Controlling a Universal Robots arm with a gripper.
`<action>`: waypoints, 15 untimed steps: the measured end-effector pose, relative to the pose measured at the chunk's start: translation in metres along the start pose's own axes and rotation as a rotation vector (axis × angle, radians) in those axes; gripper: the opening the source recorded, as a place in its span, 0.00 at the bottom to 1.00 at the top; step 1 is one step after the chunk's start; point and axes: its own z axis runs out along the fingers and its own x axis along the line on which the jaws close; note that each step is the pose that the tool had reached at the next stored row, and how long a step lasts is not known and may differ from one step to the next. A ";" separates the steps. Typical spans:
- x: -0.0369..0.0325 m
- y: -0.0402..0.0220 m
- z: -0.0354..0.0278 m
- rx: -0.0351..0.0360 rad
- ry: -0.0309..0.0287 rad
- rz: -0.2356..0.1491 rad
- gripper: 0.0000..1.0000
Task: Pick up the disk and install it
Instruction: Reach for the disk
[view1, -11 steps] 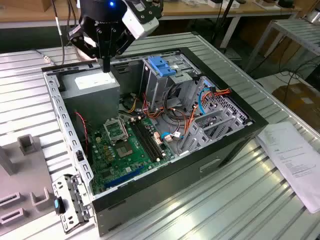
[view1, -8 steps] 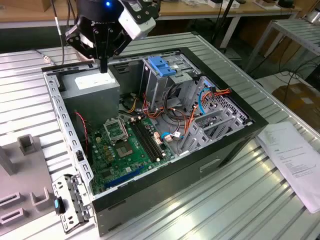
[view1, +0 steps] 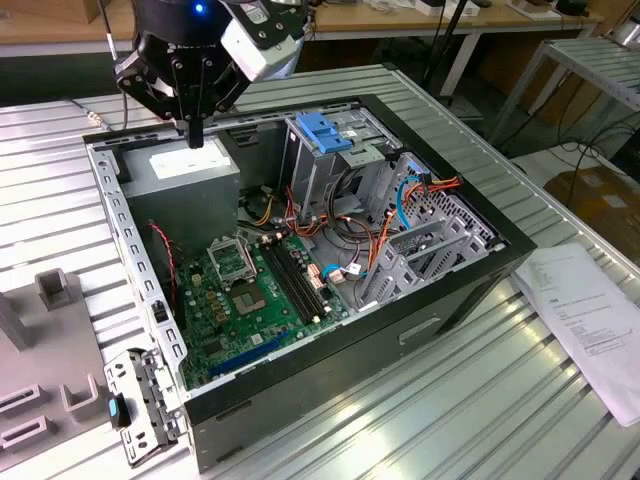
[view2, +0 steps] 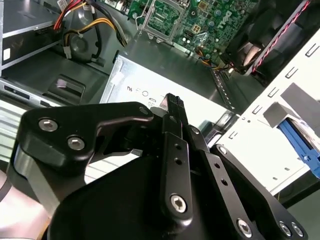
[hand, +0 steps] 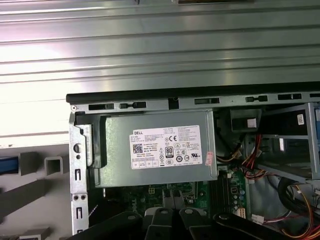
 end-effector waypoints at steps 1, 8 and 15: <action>0.0013 -0.0001 0.0000 0.0000 0.0001 0.000 0.11; 0.0141 -0.0011 -0.0003 0.0000 0.0004 0.000 0.11; 0.0223 -0.0017 -0.0005 0.0000 0.0005 0.000 0.11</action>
